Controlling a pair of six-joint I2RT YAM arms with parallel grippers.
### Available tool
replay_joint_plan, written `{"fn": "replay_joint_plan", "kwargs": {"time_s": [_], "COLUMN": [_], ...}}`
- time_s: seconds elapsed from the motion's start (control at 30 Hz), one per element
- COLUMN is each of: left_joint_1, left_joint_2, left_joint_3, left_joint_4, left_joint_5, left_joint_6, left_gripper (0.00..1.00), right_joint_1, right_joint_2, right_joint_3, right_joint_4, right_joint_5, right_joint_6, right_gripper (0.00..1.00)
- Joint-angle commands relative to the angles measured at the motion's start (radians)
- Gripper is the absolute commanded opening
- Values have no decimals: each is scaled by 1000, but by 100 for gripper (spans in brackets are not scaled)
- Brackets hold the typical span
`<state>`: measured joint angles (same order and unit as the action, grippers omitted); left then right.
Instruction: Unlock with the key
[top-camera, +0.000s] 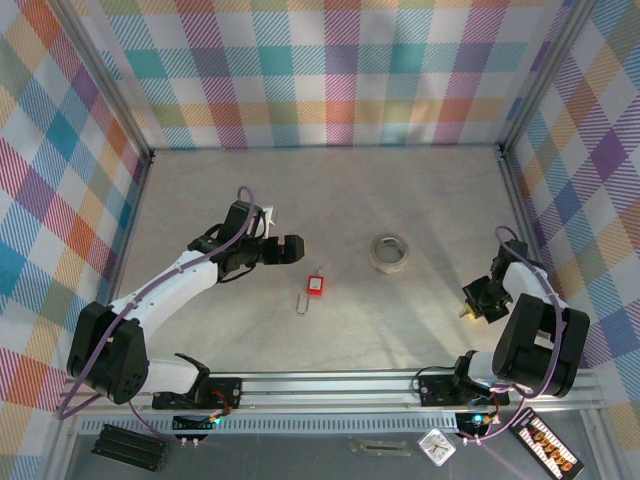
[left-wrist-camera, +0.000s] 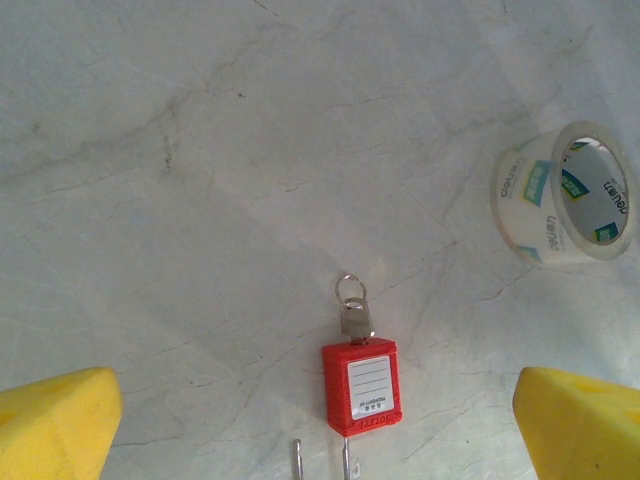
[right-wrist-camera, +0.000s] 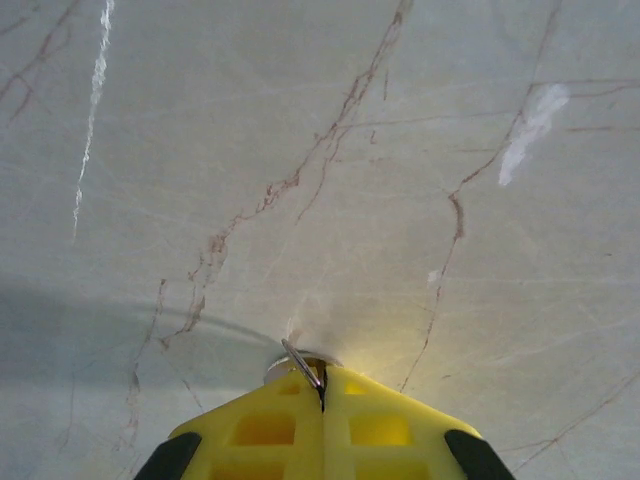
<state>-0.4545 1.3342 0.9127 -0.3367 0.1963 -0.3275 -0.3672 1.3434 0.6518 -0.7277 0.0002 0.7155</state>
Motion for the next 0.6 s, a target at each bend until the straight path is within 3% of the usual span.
{"fn": "replay_joint_plan", "kwargs": {"time_s": [0.0,0.4,0.57], "left_joint_1": [13,13,12], "left_joint_2": [-11,-6,-22], "left_joint_3": [-8,-11,-27], "left_joint_4": [22,49,129], "left_joint_5": [25,78,149], "left_joint_6": [7,-23,-41], "left_gripper": [100,100,100], "right_joint_1": [-4,8,10], "right_joint_2": [-11,-151,-191], "right_joint_3": [-11,2,32], "right_joint_4": [3,-44,-75], "right_joint_5": [0,-105,-136], "right_joint_6": [-20,-48,-57], "right_gripper": [0,0,0]}}
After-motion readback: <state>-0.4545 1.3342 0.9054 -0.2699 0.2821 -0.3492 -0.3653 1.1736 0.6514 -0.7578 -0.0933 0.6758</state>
